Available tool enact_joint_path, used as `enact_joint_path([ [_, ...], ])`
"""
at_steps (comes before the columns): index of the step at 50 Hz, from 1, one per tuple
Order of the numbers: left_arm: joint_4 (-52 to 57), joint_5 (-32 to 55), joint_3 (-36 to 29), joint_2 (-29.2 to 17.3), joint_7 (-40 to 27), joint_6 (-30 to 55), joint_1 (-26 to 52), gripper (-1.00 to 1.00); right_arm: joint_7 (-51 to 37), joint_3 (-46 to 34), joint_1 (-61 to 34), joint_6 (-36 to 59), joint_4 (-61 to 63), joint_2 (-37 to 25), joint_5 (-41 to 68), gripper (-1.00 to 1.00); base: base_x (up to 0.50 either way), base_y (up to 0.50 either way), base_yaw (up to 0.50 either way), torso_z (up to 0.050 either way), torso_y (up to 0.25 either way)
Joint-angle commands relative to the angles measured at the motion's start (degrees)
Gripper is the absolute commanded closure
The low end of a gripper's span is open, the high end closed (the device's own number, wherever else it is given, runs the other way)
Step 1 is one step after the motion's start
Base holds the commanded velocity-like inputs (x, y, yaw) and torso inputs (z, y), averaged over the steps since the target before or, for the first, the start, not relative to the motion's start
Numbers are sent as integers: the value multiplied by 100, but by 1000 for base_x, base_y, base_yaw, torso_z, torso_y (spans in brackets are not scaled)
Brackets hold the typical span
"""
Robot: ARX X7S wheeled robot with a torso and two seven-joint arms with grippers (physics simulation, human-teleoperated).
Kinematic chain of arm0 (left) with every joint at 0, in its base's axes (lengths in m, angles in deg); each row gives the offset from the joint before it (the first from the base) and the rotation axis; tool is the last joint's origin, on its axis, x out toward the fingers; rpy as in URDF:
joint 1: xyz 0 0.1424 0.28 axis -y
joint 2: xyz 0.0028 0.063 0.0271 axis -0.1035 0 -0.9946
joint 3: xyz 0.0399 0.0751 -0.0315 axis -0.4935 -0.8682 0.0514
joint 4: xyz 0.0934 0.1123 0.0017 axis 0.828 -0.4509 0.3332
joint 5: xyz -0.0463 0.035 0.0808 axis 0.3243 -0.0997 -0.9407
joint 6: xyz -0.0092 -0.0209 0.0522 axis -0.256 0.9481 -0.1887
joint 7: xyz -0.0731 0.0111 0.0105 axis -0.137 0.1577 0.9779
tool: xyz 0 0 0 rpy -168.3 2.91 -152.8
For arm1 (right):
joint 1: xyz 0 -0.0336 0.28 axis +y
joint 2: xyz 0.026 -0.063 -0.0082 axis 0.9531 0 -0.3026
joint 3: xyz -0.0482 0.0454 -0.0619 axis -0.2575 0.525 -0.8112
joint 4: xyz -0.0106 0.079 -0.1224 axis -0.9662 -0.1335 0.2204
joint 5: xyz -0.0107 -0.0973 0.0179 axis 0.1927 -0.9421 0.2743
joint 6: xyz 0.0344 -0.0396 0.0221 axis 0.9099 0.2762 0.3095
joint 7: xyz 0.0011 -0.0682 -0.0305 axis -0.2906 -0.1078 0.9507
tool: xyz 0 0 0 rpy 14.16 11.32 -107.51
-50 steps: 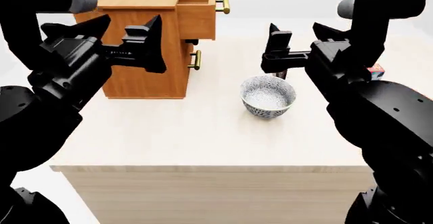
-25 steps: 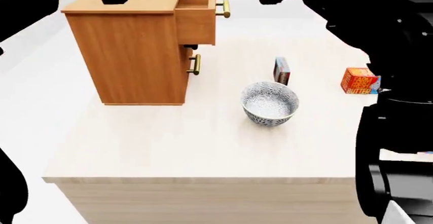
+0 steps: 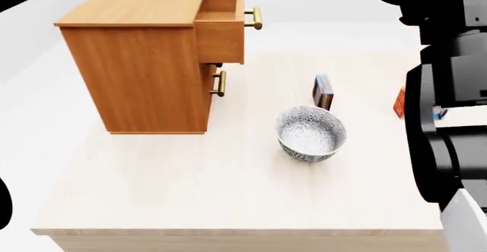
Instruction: Put the chocolate pudding in the top drawer of the cabinet and close it.
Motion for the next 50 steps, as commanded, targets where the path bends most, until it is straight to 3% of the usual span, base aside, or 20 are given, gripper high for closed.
enact_joint_path([
  [1, -78, -186, -131, -7, 247, -76, 37, -100, 351, -198, -585, -772, -1420, 203, -224, -100, 250, 35, 0, 0, 0],
  [31, -53, -83, -364, -162, 315, -270, 80, -100, 407, -301, -578, -689, -1354, 229, -186, -100, 270, 51, 0, 0, 0],
  [50, -2, 225, -504, -258, 94, -393, 158, -100, 642, -333, -1055, -1066, -2313, 465, -192, -100, 258, 45, 0, 0, 1],
])
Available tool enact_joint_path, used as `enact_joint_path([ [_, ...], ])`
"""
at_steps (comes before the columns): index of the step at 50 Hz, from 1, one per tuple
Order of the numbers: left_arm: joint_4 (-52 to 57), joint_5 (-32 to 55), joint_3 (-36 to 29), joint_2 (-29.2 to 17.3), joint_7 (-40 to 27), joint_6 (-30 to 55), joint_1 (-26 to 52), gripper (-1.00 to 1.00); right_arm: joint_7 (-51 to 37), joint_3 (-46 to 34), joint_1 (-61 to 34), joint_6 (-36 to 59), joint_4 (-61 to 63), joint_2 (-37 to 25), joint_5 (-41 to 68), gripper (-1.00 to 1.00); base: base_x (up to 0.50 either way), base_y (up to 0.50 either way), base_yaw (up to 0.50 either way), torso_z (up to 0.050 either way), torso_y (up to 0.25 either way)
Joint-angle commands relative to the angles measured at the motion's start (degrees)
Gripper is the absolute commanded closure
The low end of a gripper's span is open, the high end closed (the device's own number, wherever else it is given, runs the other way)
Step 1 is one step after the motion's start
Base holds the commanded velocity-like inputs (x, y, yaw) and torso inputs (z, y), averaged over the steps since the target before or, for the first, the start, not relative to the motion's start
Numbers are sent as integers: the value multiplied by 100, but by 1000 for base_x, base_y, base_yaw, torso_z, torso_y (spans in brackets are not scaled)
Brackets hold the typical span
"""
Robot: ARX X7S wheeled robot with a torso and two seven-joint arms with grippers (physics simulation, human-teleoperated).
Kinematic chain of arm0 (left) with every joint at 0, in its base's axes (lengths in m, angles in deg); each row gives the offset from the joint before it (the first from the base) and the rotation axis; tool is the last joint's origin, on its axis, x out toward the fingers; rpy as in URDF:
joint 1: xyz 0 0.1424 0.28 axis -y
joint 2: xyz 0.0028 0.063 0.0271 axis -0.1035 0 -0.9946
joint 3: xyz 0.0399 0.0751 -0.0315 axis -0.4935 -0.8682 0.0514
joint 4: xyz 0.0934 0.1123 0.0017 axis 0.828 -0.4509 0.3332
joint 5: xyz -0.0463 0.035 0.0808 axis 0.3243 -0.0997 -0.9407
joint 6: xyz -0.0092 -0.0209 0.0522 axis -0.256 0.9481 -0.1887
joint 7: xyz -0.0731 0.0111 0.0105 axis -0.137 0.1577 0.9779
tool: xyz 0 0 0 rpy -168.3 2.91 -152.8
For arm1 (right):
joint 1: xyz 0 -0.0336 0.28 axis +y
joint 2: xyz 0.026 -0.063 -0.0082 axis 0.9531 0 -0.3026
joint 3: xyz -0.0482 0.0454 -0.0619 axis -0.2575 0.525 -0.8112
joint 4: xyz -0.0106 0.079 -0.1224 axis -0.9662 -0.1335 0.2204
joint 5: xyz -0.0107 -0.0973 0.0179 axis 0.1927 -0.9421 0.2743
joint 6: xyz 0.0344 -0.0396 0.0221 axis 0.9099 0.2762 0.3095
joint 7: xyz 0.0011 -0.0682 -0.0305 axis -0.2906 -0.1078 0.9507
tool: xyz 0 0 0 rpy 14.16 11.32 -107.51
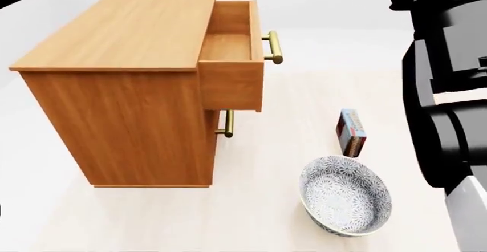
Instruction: Put the chocolate pudding in the top drawer of the cabinet and close it.
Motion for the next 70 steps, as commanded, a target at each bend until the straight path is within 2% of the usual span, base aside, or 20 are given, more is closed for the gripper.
enact_joint_path([
  [1, 70, 344, -90, -101, -277, -87, 69, -100, 152, 17, -350, -225, -640, 160, 4, -100, 0, 0, 0, 0, 0],
  [8, 241, 917, -166, -283, -807, -235, 115, -100, 422, 329, -522, 492, -680, 341, -224, -100, 0, 0, 0, 0, 0],
  [12, 357, 1278, -241, -397, -1111, -352, 157, -100, 556, 555, -693, 1205, -682, 445, -309, -100, 0, 0, 0, 0, 0],
  [18, 551, 1517, -180, -465, -1214, -493, 155, -100, 82, -488, -790, 1461, -683, 448, 1230, -100, 0, 0, 0, 0, 0],
  [27, 768, 1504, -134, -490, -959, -378, 255, -100, -579, -1486, -856, 1817, -683, 448, 3007, -100, 0, 0, 0, 0, 0],
  [34, 795, 1478, -151, -503, -854, -357, 287, -100, -1238, -3211, -900, 1647, -684, 448, 5136, -100, 0, 0, 0, 0, 0],
  [37, 792, 1468, -172, -516, -828, -352, 336, -100, -1481, -4330, -947, 1497, -683, 449, 6302, -100, 0, 0, 0, 0, 0],
  [42, 799, 1498, -240, -538, -841, -365, 430, -100, -1756, -6719, -1070, 1128, -590, 449, 8518, -100, 0, 0, 0, 0, 0],
  [46, 802, 1622, -337, -572, -921, -407, 547, -100, -2059, -7593, -1078, 841, -447, 449, 9142, -100, 0, 0, 0, 0, 0],
  [60, 983, 1986, -509, -783, -1114, -514, 726, -100, -2225, -7632, -827, 775, -368, 449, 8694, -100, 0, 0, 0, 0, 0],
  [70, 999, 1947, -598, -769, -1069, -519, 843, -100, -2176, -7694, -825, 840, -438, 449, 8896, -100, 0, 0, 0, 0, 0],
])
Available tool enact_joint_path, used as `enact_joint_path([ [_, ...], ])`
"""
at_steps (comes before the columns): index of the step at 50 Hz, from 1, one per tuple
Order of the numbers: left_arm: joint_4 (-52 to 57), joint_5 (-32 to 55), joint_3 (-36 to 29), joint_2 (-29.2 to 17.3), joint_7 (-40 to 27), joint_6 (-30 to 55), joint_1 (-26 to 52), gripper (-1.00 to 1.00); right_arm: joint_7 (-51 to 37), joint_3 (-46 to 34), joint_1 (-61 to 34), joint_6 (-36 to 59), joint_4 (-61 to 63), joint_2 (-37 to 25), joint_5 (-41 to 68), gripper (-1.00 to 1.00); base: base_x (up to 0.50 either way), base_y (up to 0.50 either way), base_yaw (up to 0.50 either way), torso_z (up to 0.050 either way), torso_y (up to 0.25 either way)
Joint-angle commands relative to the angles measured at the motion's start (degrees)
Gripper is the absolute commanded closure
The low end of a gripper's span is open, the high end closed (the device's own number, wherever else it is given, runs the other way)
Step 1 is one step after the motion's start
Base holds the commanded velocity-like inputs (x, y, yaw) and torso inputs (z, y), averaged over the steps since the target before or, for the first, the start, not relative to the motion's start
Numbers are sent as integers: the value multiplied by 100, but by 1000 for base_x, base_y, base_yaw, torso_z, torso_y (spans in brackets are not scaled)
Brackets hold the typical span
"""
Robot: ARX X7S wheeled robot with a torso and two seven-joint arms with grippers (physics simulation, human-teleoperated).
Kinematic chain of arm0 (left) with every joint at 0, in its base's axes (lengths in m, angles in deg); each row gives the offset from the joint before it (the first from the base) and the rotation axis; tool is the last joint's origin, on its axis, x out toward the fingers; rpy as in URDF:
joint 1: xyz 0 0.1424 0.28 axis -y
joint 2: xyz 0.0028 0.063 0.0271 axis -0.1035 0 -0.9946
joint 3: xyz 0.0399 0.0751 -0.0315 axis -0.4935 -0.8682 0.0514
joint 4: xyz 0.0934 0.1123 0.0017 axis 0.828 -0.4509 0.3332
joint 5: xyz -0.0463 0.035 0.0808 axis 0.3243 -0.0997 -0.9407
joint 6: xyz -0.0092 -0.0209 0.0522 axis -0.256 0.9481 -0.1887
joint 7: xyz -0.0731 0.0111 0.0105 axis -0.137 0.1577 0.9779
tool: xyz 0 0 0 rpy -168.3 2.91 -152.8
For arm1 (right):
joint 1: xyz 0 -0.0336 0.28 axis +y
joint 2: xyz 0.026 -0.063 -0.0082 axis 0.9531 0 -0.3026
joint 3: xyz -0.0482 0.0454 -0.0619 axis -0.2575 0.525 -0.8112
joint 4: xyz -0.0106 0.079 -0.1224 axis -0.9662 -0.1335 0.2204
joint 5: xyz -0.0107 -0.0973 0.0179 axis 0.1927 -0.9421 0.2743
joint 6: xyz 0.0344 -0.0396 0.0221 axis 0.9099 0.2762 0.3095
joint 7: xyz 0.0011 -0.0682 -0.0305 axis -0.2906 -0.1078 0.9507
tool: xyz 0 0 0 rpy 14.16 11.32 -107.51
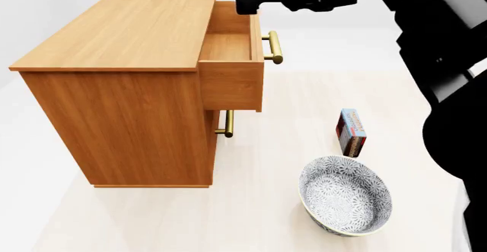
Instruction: Put the chocolate pudding in the top drawer of the cabinet and close it.
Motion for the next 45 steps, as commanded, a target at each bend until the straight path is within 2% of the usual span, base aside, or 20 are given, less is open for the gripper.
enact_joint_path([
  [1, 58, 83, -128, -41, -17, -32, 128, -100, -34, -311, 16, 0, -17, 1, 330, -100, 0, 0, 0, 0, 0],
  [18, 12, 39, -256, -68, 57, -54, 275, -100, 37, -289, -113, -6, 127, 1, 518, -100, 0, 0, 0, 0, -90],
  [45, 142, 72, -240, -231, 106, -213, 240, -100, -36, -198, -213, 98, 227, 1, 186, -100, 0, 0, 0, 0, -110],
])
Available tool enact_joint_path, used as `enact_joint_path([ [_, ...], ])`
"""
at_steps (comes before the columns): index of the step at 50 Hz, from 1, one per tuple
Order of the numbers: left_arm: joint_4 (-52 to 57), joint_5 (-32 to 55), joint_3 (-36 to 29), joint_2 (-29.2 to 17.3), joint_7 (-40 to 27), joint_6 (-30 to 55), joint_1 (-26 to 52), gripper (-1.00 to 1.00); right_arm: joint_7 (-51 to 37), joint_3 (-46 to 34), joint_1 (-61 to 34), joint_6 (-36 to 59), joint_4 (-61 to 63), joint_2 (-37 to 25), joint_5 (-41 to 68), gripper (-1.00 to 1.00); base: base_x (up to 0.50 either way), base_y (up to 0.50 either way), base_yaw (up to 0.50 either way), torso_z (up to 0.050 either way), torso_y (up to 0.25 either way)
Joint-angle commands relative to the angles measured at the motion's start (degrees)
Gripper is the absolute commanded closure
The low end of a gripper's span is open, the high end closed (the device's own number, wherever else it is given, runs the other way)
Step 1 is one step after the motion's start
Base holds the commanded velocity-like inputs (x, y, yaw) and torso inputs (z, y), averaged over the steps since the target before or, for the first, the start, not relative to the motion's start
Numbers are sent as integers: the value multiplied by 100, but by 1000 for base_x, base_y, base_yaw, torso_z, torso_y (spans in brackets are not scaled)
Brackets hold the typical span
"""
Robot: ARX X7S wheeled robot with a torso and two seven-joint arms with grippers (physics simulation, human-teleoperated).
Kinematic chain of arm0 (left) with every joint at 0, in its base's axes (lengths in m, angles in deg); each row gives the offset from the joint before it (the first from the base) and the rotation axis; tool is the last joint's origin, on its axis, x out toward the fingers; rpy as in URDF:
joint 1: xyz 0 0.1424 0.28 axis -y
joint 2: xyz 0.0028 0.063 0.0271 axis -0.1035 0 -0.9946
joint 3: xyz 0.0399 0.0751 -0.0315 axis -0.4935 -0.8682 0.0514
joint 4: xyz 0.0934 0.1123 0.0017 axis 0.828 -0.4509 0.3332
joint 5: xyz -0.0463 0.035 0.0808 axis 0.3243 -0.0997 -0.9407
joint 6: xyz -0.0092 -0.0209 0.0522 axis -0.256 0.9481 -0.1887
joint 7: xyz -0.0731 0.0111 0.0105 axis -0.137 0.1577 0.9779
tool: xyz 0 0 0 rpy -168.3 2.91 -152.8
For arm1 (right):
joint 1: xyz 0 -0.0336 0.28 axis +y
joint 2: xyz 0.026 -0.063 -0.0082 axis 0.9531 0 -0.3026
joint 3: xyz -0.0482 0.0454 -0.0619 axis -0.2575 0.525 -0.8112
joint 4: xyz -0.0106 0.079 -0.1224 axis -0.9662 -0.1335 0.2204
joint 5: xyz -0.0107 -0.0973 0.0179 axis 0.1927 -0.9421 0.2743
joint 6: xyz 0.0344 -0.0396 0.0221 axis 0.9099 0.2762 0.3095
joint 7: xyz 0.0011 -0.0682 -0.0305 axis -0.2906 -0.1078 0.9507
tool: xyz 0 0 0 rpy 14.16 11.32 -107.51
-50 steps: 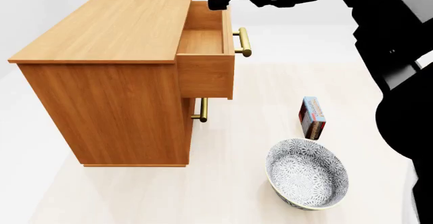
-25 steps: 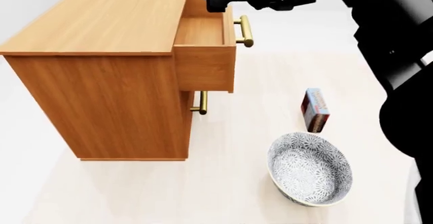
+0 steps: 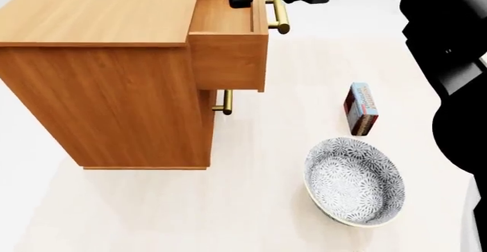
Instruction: Put the chocolate pudding in the top drawer of the cabinet and close it.
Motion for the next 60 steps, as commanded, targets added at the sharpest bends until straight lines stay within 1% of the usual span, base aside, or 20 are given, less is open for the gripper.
enact_joint_path([
  [1, 65, -11, 27, -54, 40, -69, -52, -100, -28, 33, 24, 48, 33, 0, -145, -100, 0, 0, 0, 0, -86],
  [16, 147, 138, 37, -204, -60, -249, -93, -100, 15, 92, 213, 109, 101, 0, -330, -100, 0, 0, 0, 0, -14],
  [23, 208, 134, 54, -231, -64, -306, -155, -100, -104, 83, 265, 93, -3, 0, -370, -100, 0, 0, 0, 0, 0],
  [35, 255, -29, 150, -187, 124, -334, -303, -100, -375, -211, 312, 82, -457, 0, -222, -100, 0, 0, 0, 0, 0],
  [37, 275, -79, 194, -172, 183, -338, -357, -100, -462, -652, 307, -11, -461, 0, 219, -100, 0, 0, 0, 0, 0],
  [42, 305, -159, 258, -150, 279, -355, -460, -100, -388, -2451, 209, -318, -461, 0, 1855, -100, 0, 0, 0, 0, 0],
  [48, 261, -307, 295, -91, 460, -328, -508, -100, -264, -4267, 73, -543, -461, 0, 3429, -100, 0, 0, 0, 0, 0],
  [55, 208, -485, 293, 42, 662, -321, -543, -100, -54, -5963, -41, -680, -461, -1, 4822, -100, 0, 0, 0, 0, 0],
  [60, 167, -636, 293, 126, 820, -306, -569, -100, 79, -6893, -49, -747, -461, -2, 5576, -100, 0, 0, 0, 0, -3],
])
